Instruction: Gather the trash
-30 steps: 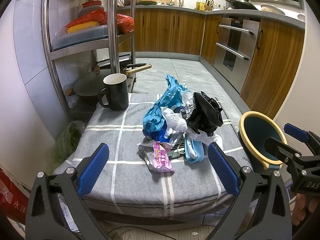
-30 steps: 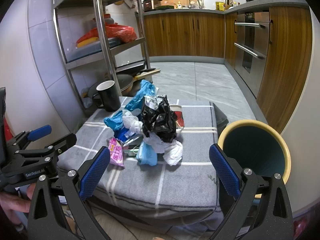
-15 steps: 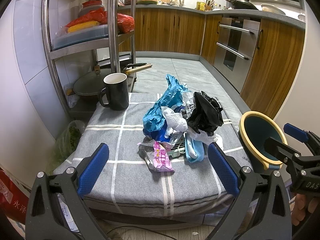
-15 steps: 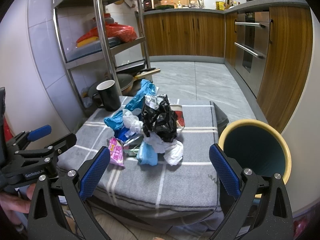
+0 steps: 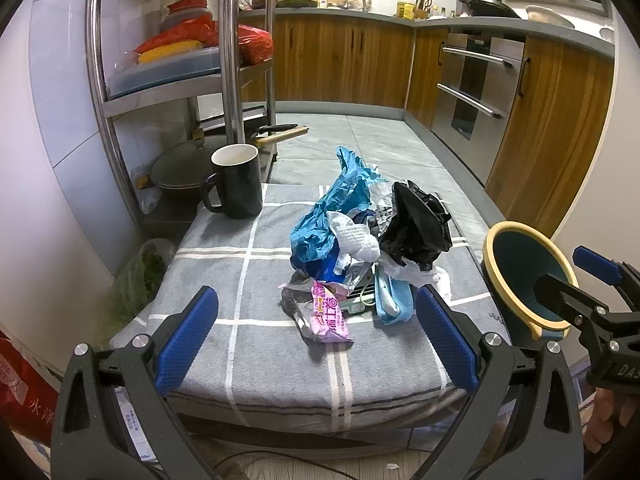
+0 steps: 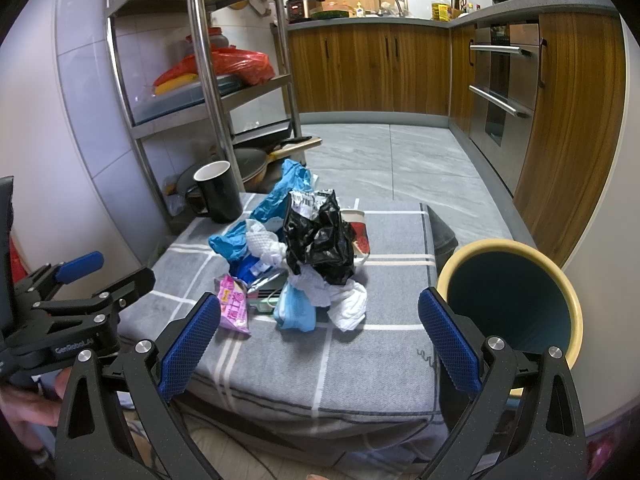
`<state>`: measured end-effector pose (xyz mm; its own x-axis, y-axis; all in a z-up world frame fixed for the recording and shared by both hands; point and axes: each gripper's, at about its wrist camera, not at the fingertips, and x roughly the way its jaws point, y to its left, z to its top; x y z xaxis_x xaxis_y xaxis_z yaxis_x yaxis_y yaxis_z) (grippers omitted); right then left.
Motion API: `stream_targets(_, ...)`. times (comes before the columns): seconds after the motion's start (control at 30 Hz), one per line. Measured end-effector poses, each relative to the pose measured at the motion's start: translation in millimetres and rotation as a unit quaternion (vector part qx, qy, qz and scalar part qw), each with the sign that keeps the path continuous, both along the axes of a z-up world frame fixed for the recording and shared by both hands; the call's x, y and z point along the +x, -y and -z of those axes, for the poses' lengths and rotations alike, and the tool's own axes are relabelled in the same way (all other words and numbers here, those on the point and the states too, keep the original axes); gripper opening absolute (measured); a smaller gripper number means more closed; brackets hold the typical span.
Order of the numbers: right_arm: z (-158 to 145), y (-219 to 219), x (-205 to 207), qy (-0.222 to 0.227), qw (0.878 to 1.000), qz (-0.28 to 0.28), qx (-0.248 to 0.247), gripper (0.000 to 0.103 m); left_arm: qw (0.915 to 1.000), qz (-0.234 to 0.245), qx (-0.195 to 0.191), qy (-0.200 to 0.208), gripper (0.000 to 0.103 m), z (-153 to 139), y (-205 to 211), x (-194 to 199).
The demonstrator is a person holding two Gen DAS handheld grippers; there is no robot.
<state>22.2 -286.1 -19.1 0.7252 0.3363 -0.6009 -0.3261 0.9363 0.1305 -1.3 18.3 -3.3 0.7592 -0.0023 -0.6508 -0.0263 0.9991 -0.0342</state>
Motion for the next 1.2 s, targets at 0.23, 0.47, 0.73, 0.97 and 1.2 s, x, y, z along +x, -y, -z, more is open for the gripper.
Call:
stream_targets(0.23,-1,-2,0,0.0,1.0,-0.001,0.0,0.098,1.0,0.0,0.0,0.0,0.097,0,0,0)
stream_targets(0.47,-1,-2,1,-0.003,1.0,-0.002,0.004,0.098,1.0,0.001,0.001,-0.007,0.097,0,1,4)
stream_targets(0.73,-1,-2,28,-0.045,0.999,-0.009,0.018,0.098,0.9996,-0.004,-0.006,-0.029,0.097,-5,-17,31)
stream_targets(0.97,-11,-8,55,-0.045,0.998,-0.041,-0.004,0.098,0.998,0.028,-0.03,-0.048,0.095,-14,-23,66)
stream_targets(1.2,-5,-12,98,-0.077,0.995,-0.057,-0.005,0.096,0.9938,0.041,-0.053,-0.089,0.088,-11,-35,125)
